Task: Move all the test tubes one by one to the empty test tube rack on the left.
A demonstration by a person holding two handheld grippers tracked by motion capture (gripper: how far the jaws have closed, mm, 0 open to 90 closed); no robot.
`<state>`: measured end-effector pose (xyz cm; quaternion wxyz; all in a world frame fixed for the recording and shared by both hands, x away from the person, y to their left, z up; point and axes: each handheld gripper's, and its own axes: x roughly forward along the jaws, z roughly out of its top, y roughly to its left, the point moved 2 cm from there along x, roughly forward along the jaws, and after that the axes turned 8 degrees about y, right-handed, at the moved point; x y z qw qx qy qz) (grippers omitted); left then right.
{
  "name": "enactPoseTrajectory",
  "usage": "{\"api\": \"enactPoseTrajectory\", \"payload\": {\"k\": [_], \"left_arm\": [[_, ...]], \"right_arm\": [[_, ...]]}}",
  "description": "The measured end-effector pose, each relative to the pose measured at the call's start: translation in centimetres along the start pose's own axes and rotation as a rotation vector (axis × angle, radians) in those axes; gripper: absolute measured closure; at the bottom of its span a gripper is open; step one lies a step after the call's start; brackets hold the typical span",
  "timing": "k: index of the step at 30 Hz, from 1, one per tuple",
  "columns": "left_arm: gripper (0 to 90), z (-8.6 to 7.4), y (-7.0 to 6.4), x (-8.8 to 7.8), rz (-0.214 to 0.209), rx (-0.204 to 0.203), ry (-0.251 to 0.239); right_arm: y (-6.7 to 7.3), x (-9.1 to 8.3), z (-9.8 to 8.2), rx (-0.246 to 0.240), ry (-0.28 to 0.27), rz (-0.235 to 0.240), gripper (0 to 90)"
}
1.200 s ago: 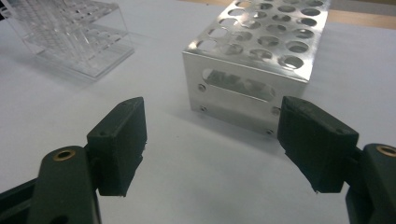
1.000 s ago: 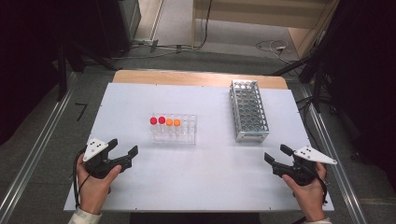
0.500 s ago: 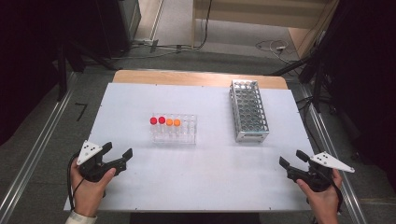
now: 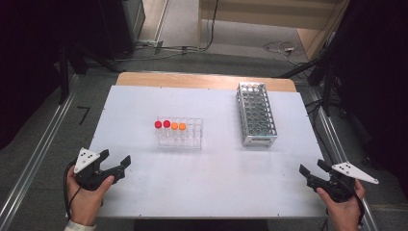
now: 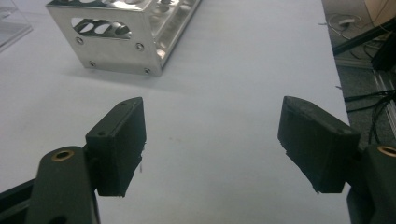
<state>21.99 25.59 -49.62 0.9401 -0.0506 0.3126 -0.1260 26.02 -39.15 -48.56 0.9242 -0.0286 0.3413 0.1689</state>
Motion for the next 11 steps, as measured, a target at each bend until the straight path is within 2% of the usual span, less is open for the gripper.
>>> {"api": "enactPoseTrajectory", "payload": {"k": [11], "left_arm": [[16.5, -0.52, 0.69, -0.01, 0.012, -0.016, 0.021]], "right_arm": [[-1.00, -0.23, -0.29, 0.029, -0.001, -0.024, 21.8]]}}
